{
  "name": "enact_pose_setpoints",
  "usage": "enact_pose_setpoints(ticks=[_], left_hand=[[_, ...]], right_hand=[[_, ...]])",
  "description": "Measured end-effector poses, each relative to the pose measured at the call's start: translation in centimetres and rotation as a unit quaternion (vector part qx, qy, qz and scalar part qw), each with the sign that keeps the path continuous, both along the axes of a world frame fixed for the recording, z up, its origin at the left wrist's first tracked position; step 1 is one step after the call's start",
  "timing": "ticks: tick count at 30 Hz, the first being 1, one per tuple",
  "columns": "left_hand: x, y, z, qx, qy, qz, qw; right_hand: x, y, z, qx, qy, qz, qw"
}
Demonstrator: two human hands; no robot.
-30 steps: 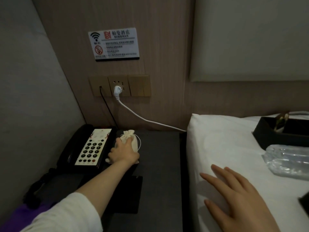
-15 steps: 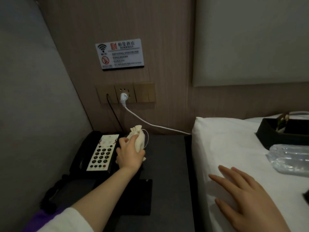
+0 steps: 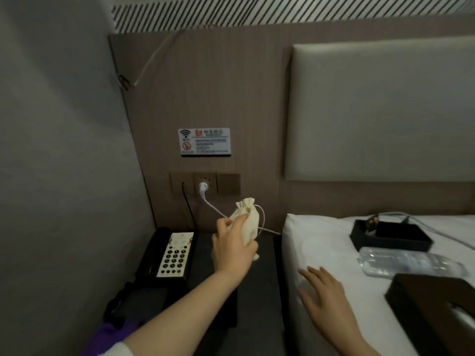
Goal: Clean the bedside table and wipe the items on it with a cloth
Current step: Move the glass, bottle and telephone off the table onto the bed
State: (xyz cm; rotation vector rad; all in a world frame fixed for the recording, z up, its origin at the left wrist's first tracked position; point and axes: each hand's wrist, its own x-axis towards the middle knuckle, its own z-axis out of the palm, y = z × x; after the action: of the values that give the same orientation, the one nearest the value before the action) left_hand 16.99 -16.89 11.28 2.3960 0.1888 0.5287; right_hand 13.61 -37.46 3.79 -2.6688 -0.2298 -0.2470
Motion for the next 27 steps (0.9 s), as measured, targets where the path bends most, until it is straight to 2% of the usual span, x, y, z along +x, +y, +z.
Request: enact_pose_setpoints(ticks=[3,5,8,10,12,14,16,18,20,23,25,27], left_hand=[[-2.7,-3.3,1.2,-0.044,-0.007,-0.037,0.998],[-4.5,-5.9,1.2,-0.081,-0.009,-0.073,0.994],[-7.1,-10.1,0.5,-0.187,0.026,-0.127,0.974],[-8.3,-12.5,-0.2,-0.3,0.074,-0.142,0.94],[-9.0,-14.7,-0.5,-0.407,0.127,-0.141,0.894],[-9.5,-16.7,-0.5,-0.476,0.147,-0.143,0.855],[-9.7,-18.5,-0.4,-0.553,0.15,-0.156,0.805],[-9.9,-19.5,-0.5,-0.621,0.178,-0.156,0.747],[-10.1,-19.8,-1.3,-0.639,0.215,-0.165,0.72],[-10.1,-19.5,-2.5,-0.602,0.273,-0.182,0.728],[-10.2,-19.4,-2.4,-0.563,0.285,-0.147,0.762],[-9.9,-19.1,-2.6,-0.525,0.248,-0.076,0.811]], right_hand=[[-2.5,1.3,3.4,0.208,-0.006,0.003,0.978],[-4.2,1.2,5.5,0.314,0.069,-0.012,0.947],[-6.7,-0.7,8.4,0.394,0.175,-0.009,0.902],[-7.9,-2.5,9.4,0.435,0.208,-0.032,0.876],[-8.8,-4.2,9.8,0.441,0.216,-0.043,0.87],[-9.2,-5.4,10.0,0.423,0.195,-0.052,0.883],[-8.9,-6.0,9.6,0.376,0.16,-0.052,0.911],[-8.4,-6.3,8.7,0.275,0.127,-0.046,0.952],[-7.9,-6.4,7.6,0.159,0.099,-0.046,0.981],[-7.4,-6.9,5.4,0.004,0.093,-0.02,0.996],[-7.2,-7.5,4.1,-0.093,0.109,0.005,0.99],[-7.2,-7.8,3.3,-0.11,0.116,0.011,0.987]])
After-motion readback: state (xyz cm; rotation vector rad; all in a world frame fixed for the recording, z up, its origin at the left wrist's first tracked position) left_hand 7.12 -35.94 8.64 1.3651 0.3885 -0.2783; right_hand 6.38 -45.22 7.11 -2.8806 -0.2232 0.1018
